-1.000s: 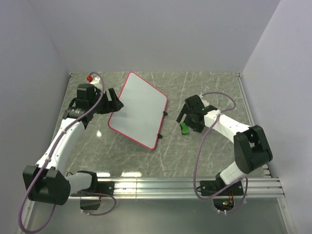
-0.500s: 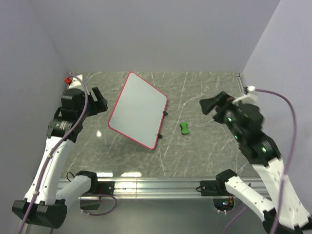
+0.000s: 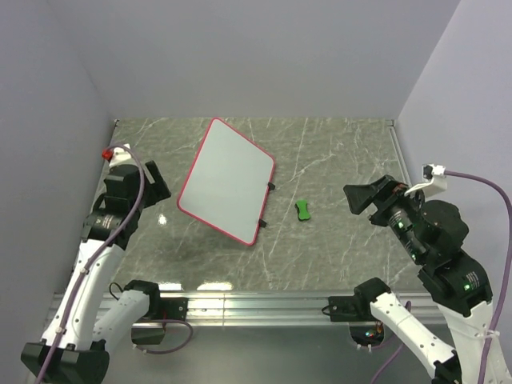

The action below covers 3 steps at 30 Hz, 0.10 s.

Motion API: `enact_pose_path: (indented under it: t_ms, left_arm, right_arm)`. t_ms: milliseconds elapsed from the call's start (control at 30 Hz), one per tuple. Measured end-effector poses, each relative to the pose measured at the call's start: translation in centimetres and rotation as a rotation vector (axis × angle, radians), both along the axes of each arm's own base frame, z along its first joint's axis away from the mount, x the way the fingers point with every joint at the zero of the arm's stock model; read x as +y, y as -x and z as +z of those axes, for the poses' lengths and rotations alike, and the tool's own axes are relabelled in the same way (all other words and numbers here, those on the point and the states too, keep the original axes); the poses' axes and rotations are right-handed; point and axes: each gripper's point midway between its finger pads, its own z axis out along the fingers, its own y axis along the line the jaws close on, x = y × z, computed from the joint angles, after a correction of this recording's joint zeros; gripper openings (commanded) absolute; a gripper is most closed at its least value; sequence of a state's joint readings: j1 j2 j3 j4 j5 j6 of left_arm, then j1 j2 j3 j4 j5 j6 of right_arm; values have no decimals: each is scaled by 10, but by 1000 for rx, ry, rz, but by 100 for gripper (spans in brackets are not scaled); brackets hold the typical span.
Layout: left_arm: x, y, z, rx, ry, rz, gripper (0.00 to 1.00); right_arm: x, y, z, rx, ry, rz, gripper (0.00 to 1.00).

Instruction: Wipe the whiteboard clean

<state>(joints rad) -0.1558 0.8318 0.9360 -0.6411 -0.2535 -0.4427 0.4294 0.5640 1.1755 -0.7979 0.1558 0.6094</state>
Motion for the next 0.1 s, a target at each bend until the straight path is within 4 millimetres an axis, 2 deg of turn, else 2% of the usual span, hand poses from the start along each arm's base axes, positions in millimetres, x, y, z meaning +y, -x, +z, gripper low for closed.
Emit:
enact_pose_path:
  t_ms: [100]
  left_arm:
    - [2,0,1,-6,2,15,84]
  right_arm:
    - [0,3,-6,21,23,13,100]
